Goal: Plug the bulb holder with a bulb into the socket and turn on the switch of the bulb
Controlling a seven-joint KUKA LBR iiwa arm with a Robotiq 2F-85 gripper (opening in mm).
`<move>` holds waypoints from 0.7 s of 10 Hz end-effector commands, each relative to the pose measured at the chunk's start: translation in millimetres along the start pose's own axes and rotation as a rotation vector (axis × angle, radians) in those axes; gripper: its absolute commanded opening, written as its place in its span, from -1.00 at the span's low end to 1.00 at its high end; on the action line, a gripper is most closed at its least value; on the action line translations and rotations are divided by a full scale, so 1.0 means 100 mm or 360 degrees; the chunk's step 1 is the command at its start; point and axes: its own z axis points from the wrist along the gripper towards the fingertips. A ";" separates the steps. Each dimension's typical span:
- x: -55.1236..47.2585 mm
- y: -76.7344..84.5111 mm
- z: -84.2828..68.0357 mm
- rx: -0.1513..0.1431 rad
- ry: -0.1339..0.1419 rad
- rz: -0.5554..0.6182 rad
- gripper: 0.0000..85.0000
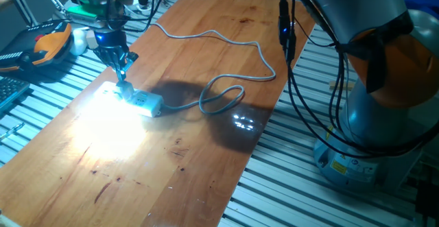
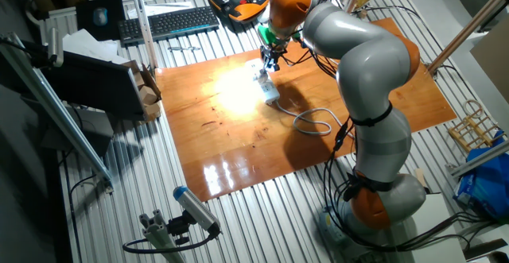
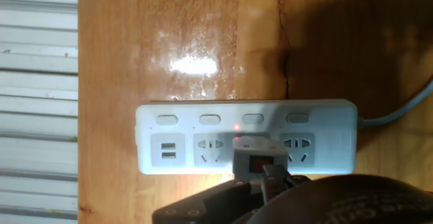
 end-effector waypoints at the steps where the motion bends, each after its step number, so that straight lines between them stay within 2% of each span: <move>1: -0.02 0.00 -0.05 0.0001 -0.0011 -0.0074 -1.00; 3: -0.08 0.01 -0.17 0.0010 -0.0012 -0.0275 -1.00; 5: -0.16 0.01 -0.28 0.0023 0.0006 -0.0514 -1.00; 6: -0.21 0.02 -0.32 0.0018 0.0026 -0.0674 -1.00; 7: -0.27 0.03 -0.35 0.0017 0.0065 -0.0867 -1.00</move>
